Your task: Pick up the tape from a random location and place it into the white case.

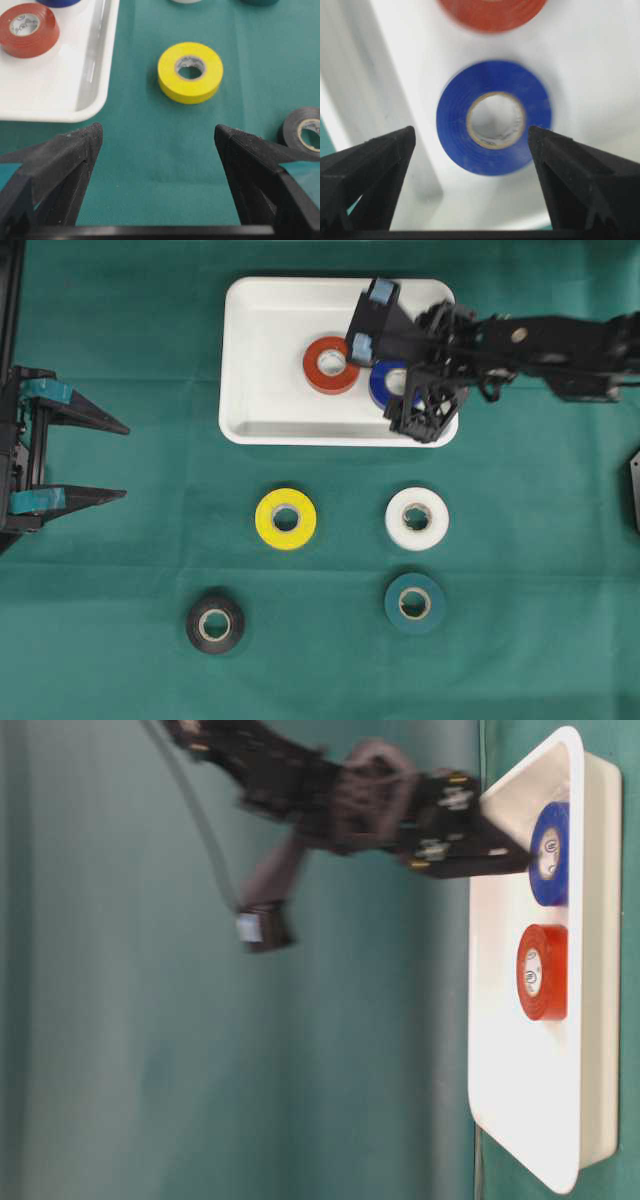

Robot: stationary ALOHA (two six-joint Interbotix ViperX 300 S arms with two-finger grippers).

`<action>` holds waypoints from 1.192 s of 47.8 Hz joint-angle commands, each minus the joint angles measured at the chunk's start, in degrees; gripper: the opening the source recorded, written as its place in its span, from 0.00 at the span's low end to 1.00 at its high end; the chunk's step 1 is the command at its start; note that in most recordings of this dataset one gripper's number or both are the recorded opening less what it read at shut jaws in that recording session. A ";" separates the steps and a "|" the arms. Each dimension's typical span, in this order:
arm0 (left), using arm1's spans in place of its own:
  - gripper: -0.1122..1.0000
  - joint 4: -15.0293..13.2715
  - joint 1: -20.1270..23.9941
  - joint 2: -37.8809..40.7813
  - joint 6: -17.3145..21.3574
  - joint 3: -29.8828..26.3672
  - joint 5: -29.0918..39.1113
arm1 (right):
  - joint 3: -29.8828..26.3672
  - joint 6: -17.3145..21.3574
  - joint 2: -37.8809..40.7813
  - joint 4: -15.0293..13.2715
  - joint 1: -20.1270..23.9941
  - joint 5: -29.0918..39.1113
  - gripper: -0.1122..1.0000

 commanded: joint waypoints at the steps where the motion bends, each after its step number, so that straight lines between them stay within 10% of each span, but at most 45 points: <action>1: 0.97 -0.09 0.18 0.53 -0.09 -0.70 -0.35 | -2.02 0.18 -4.31 -0.70 0.00 1.85 0.90; 34: 0.97 -0.09 0.18 0.53 -0.09 -0.62 0.09 | -4.39 0.35 -12.30 -2.81 0.88 7.56 0.90; 57: 0.97 -0.09 0.18 0.53 -0.18 -0.62 0.09 | -3.96 3.25 -12.30 -2.72 16.00 7.38 0.89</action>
